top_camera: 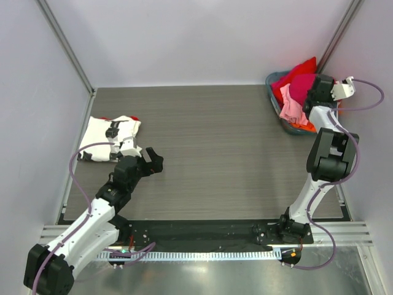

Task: Fold and stack the t-shirts
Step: Grab the tshirt from the pile

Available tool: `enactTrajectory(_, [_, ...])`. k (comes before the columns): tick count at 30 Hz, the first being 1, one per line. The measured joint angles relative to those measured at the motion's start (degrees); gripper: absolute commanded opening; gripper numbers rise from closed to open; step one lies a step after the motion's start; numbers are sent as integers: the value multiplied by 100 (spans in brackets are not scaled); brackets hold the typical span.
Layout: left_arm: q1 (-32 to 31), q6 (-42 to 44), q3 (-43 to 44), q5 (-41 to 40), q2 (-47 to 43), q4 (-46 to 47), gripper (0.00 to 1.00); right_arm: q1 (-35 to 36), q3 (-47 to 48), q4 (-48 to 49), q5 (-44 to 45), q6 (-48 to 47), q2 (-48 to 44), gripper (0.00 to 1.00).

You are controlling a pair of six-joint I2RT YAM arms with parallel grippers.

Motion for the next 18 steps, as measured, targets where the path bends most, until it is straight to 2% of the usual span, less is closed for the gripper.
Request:
enactTrajectory(1, [0, 0, 0, 0, 4, 2, 100, 2, 9, 15, 4, -7, -7, 9])
enactTrajectory(4, [0, 0, 0, -2, 4, 4, 100, 59, -26, 15, -4, -107, -184, 2])
enactTrajectory(8, [0, 0, 0, -9, 4, 4, 100, 258, -391, 22, -269, -413, -916, 1])
enactTrajectory(11, [0, 0, 0, -17, -9, 2, 100, 704, -490, 11, -691, -828, -1652, 1])
enactTrajectory(15, [0, -2, 0, -17, -4, 2, 100, 1733, -24, -122, -1534, -1375, -2337, 1])
enactTrajectory(18, [0, 0, 0, -24, 22, 2, 100, 2319, 417, -118, -2304, -1392, -2590, 1])
